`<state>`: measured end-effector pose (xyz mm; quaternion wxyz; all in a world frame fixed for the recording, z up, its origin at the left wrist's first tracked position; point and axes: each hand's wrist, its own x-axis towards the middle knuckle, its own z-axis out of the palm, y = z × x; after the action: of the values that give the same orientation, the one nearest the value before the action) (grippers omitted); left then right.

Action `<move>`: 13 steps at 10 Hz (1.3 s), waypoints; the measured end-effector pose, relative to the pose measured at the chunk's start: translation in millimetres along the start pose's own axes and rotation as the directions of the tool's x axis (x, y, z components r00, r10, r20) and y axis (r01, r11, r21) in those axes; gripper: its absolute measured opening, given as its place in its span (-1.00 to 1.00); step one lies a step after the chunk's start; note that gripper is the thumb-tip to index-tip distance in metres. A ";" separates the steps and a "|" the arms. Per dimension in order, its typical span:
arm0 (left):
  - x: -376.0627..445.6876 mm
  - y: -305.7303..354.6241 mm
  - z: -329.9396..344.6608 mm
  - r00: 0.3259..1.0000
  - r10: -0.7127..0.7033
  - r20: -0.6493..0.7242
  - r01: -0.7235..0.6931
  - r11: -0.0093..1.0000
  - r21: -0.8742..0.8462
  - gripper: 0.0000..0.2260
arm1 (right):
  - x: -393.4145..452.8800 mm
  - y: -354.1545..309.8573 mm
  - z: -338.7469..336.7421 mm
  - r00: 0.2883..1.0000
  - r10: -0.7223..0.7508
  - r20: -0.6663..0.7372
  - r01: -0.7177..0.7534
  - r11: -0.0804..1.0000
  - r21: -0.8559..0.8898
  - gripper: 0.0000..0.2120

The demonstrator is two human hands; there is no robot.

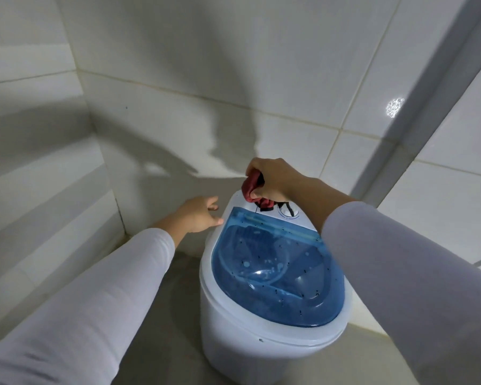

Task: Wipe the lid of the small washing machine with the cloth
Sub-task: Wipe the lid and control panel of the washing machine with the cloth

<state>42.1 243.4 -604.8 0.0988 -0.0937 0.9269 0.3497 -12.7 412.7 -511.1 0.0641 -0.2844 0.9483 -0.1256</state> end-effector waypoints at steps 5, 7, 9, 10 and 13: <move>-5.5 -6.5 10.8 0.997 -0.042 -0.069 0.034 0.992 -0.123 -0.37 | 5.6 -21.9 49.0 0.994 -0.028 0.108 0.039 0.995 -0.097 -0.74; -4.9 -7.0 10.1 0.997 -0.056 -0.051 0.050 0.993 -0.110 -0.37 | 13.1 -24.3 44.2 0.995 -0.078 0.062 0.088 0.979 -0.185 -0.70; -2.2 -8.1 9.5 0.997 -0.062 -0.042 0.057 0.993 -0.108 -0.36 | 23.0 -20.3 51.3 0.988 -0.061 0.142 0.088 0.977 -0.194 -0.63; -0.3 -9.7 9.6 0.997 -0.065 -0.042 0.061 0.993 -0.102 -0.35 | 24.3 -21.8 47.9 0.973 0.007 0.231 0.020 0.993 -0.116 -0.57; 1.8 -13.2 12.3 0.994 -0.082 -0.066 0.075 0.992 -0.101 -0.34 | 16.5 -23.0 42.0 0.963 0.027 0.270 0.006 0.992 -0.123 -0.64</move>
<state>45.0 241.7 -622.7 0.0752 -0.1472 0.9071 0.3870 -6.2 376.5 -545.9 0.1763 -0.2974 0.9380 -0.0268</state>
